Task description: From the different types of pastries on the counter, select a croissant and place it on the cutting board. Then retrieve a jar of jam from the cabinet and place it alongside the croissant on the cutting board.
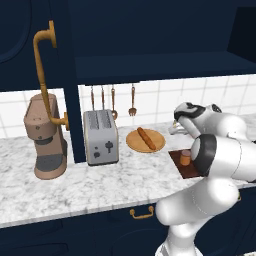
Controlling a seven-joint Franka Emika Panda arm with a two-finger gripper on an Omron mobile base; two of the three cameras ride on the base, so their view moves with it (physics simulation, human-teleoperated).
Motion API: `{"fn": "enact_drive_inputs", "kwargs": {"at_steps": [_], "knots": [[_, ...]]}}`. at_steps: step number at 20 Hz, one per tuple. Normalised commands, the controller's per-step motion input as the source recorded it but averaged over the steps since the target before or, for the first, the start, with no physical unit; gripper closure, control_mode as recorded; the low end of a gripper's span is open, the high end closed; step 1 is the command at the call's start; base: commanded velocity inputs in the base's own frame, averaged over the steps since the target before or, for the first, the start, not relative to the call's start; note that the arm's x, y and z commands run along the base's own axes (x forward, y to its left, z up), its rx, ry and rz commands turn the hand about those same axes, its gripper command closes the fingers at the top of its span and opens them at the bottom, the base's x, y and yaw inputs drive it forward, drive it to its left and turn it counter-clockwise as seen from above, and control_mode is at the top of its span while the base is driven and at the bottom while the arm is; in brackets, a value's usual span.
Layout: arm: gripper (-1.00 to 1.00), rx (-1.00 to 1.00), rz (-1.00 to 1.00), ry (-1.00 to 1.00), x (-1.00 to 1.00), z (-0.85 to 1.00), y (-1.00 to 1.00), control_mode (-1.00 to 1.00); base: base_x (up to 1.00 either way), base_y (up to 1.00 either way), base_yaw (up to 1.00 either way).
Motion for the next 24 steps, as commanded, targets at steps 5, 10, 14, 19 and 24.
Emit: {"fn": "enact_drive_inputs", "kwargs": {"at_steps": [5, 10, 14, 19, 24], "knots": [[-1.0, -0.07, -0.24, 0.1, 0.04, 0.2, -0.17, -1.0, 0.0, 0.0, 0.0], [-1.0, 0.0, -0.2, 0.02, 0.0, 0.09, -0.3, -1.0, 0.0, 0.0, 0.0], [-1.0, -0.01, -0.19, 0.01, 0.0, 0.01, -0.36, -1.0, 0.0, 0.0, 0.0], [-1.0, -0.02, -0.2, 0.0, 0.0, 0.09, -0.49, -1.0, 0.0, 0.0, 0.0], [-1.0, 0.0, -0.22, 0.0, 0.0, 0.09, -0.49, -1.0, 0.0, 0.0, 0.0]]}}
